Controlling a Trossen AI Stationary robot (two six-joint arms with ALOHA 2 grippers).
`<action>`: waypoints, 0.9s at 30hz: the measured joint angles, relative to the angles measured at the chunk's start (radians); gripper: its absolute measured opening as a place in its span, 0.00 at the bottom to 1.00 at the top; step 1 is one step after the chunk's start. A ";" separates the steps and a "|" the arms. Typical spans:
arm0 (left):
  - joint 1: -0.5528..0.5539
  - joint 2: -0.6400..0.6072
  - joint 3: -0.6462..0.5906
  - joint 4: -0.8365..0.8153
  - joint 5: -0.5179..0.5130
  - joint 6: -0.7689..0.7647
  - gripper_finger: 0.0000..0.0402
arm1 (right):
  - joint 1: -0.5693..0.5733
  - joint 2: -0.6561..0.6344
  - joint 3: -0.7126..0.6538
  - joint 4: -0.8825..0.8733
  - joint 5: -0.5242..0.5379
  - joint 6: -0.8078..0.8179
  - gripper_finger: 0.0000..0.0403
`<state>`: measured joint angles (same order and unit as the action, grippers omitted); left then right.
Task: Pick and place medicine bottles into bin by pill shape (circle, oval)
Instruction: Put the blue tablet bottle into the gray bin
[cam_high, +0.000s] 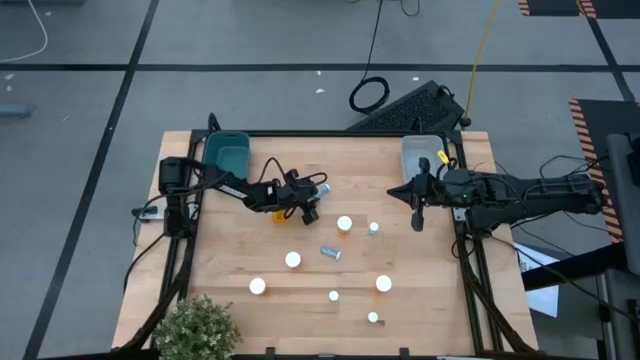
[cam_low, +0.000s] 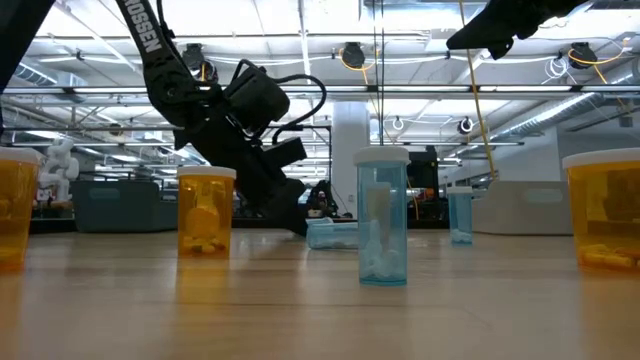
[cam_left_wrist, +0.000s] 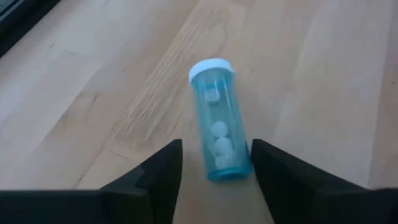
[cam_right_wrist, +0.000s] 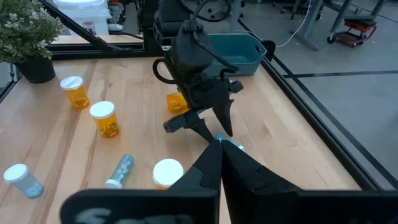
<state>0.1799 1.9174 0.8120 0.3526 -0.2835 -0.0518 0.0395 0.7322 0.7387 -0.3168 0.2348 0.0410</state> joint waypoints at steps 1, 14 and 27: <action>-0.002 0.001 0.000 0.003 -0.004 0.005 0.45 | 0.000 0.000 0.000 0.000 0.000 0.000 0.00; -0.004 -0.007 -0.001 -0.001 0.003 0.051 0.26 | 0.000 0.002 -0.034 0.025 0.000 0.000 0.00; -0.001 -0.215 -0.004 -0.015 0.029 0.164 0.27 | -0.095 0.162 -0.150 0.349 -0.005 -0.011 0.02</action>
<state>0.1787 1.7027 0.8078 0.3377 -0.2544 0.1127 -0.0556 0.8938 0.5890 0.0326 0.2301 0.0303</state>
